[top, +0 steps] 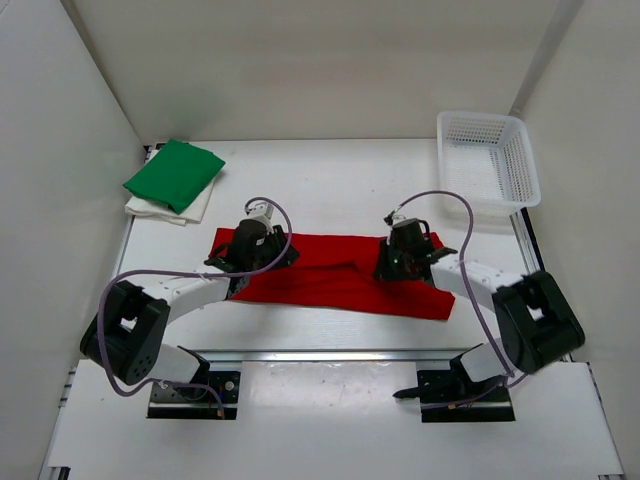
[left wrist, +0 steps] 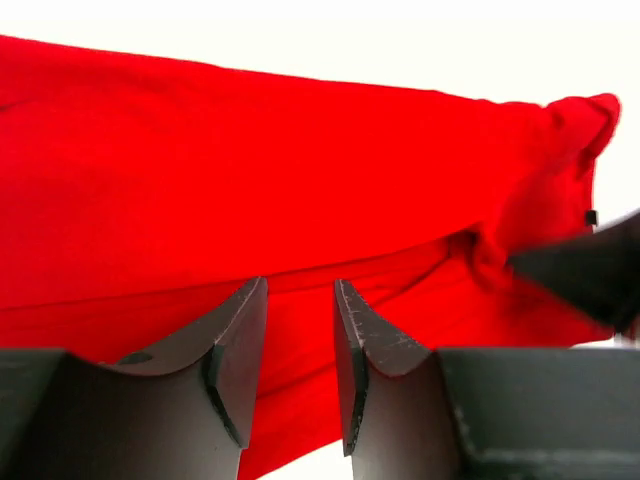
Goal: Fold and stack the t-shirts
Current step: Fold the other side of the tshirt into a rectangle
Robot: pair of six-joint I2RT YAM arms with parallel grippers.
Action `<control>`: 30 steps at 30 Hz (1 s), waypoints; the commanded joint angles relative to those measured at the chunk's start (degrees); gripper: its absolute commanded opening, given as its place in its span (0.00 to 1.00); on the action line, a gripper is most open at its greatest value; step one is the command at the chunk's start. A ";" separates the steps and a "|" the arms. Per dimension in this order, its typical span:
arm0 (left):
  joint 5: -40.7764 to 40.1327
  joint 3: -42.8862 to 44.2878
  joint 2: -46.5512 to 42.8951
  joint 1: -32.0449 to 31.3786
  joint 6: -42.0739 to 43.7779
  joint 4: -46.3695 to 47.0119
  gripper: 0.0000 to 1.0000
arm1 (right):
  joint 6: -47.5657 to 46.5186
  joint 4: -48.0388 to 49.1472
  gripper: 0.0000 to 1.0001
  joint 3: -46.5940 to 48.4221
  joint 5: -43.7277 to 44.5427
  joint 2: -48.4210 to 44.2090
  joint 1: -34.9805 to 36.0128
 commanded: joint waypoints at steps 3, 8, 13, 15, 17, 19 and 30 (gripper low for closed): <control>2.90 -0.85 -3.23 -0.72 -2.46 5.77 0.44 | 1.82 -4.25 0.01 -5.42 -4.04 -9.62 3.81; 3.08 0.36 -2.72 -2.38 -2.30 6.83 0.45 | 0.41 -5.76 0.11 -2.70 -4.15 -14.71 -1.62; -1.66 9.31 3.95 -9.58 2.09 2.88 0.49 | -1.16 -3.12 0.22 2.65 -2.40 -11.75 -16.64; -2.45 12.93 7.81 -11.95 3.77 1.56 0.49 | -2.30 -4.17 0.23 5.63 -1.17 -8.93 -19.55; -2.98 18.28 11.43 -13.20 5.70 0.68 0.49 | -3.36 -4.70 0.25 9.06 1.21 -5.78 -20.79; -2.98 21.72 15.99 -14.60 6.50 -0.55 0.50 | -3.19 -5.23 0.28 10.30 3.49 -3.92 -22.11; 2.46 20.25 24.27 -10.92 5.18 2.16 0.49 | 5.94 9.06 0.37 2.14 -14.32 2.58 -34.76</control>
